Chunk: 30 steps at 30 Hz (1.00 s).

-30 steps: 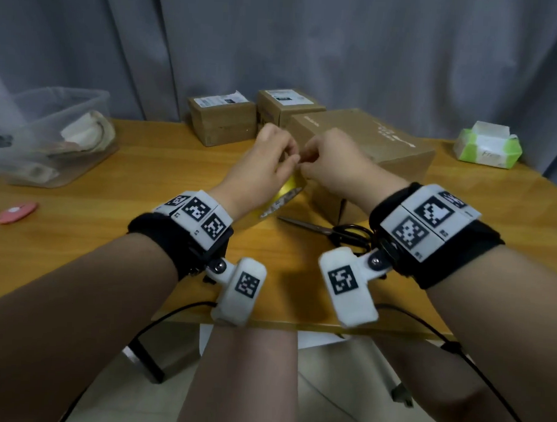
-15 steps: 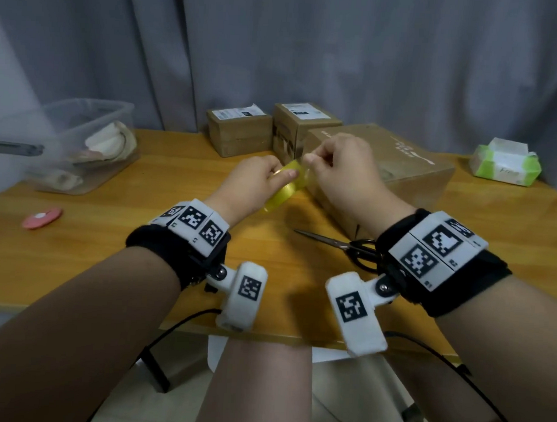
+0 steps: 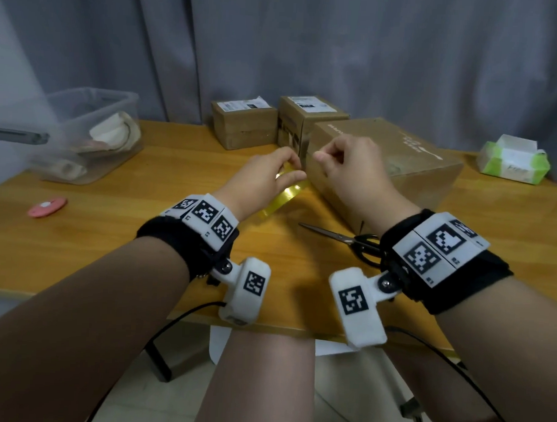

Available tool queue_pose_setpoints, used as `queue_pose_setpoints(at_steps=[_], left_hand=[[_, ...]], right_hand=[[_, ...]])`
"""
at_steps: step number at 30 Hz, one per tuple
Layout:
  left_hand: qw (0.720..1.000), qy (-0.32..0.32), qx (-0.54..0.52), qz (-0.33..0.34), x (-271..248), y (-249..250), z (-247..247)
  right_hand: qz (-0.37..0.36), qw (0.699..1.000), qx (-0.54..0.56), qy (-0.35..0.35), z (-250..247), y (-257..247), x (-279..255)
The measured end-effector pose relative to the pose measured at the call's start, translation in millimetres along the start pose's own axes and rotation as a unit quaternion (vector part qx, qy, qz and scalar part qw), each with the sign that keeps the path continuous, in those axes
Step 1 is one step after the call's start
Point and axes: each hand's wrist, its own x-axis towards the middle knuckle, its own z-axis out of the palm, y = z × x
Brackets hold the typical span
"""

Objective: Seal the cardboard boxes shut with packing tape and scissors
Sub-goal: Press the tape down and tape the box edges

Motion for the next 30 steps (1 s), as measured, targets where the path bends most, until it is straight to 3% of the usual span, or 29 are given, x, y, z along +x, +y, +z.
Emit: queue_pose_setpoints(at_steps=[5, 9, 14, 19, 24, 28, 30], left_hand=[[0.994, -0.008, -0.109, -0.021, -3.6, -7.9, 7.0], [0.986, -0.002, -0.163, -0.039, -5.8, -6.6, 7.2], [0.985, 0.010, -0.169, -0.044, -9.1, -5.8, 9.2], [0.993, 0.023, -0.110, -0.028, -12.0, -9.5, 11.3], [0.999, 0.013, 0.031, 0.008, -12.6, -5.2, 5.0], [0.993, 0.016, 0.118, -0.019, -12.1, -10.7, -8.9], [0.983, 0.002, 0.178, -0.045, -14.6, -19.8, -16.0]], right_hand=[[0.035, 0.993, 0.108, -0.040, -1.7, 12.5, -0.3], [-0.033, 0.993, 0.096, -0.058, -0.3, 15.6, -3.2], [-0.012, 0.994, 0.090, -0.064, 3.6, 13.1, -5.6], [-0.007, 0.998, 0.050, -0.047, 8.1, 10.1, -7.5], [0.012, 0.997, -0.050, -0.062, 16.1, 12.6, -3.8], [-0.030, 0.996, -0.087, 0.018, 4.7, 9.1, -4.4], [-0.051, 0.978, -0.191, 0.060, -8.0, 14.4, -2.6]])
